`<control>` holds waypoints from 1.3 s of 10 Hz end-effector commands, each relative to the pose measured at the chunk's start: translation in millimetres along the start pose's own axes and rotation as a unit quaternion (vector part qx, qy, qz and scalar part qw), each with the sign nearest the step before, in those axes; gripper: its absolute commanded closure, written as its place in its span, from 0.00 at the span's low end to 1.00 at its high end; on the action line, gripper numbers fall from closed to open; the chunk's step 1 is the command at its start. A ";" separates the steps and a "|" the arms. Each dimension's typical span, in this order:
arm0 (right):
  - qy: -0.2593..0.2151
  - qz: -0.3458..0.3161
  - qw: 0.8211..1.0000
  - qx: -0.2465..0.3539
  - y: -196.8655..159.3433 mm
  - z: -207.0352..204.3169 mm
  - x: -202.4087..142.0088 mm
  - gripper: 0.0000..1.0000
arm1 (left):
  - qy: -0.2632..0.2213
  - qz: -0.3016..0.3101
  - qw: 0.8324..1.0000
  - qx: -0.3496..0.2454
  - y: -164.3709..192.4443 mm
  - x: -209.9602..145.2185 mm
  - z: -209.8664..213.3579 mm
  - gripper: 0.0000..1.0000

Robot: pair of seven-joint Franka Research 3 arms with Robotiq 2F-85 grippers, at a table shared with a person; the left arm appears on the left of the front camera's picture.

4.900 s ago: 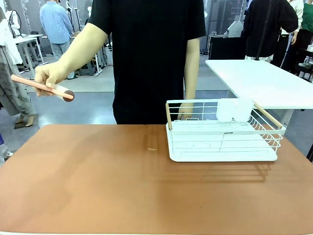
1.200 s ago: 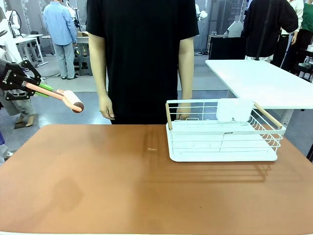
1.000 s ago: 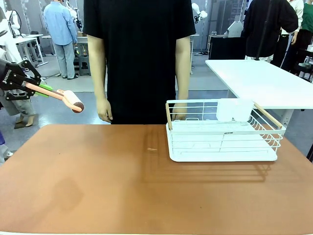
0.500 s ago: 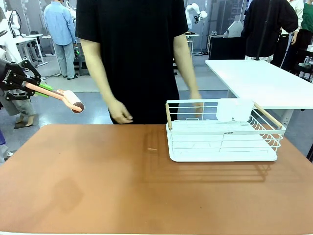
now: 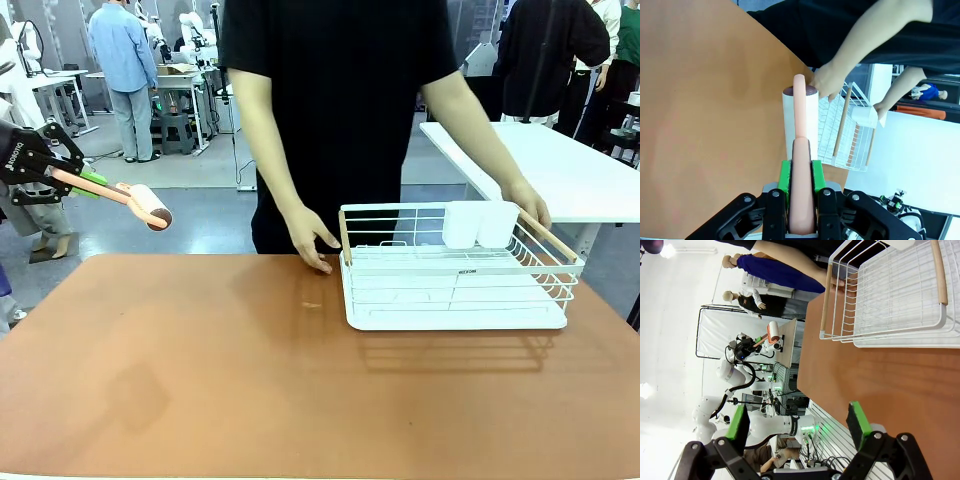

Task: Clean the table.
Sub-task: Clean the table with the Lint Roller when the human lifts the Dish drying rack.

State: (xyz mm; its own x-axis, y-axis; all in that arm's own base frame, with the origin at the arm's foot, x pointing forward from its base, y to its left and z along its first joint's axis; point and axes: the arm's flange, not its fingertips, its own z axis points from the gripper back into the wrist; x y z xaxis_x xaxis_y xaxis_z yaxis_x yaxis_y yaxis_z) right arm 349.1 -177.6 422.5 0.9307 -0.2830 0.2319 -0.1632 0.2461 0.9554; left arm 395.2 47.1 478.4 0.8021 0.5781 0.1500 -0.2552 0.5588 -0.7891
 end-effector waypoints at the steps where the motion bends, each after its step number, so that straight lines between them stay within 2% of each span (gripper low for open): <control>1: -0.003 -0.003 1.000 -0.001 3.1 0.5 0.6 0.00 | -0.007 0.002 1.000 0.004 -0.2 -0.2 -0.2 1.00; 13: -0.003 -0.003 1.000 -0.001 3.1 0.5 0.6 0.00 | -0.007 0.002 1.000 0.004 -0.2 -0.2 -0.2 1.00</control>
State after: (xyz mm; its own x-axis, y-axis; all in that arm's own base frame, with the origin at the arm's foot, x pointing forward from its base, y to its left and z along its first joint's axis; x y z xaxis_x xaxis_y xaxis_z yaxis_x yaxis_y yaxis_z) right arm 349.1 -177.6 422.5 0.9307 -0.2830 0.2319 -0.1632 0.2461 0.9554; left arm 395.2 47.1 478.4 0.8021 0.5781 0.1499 -0.2553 0.5588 -0.7891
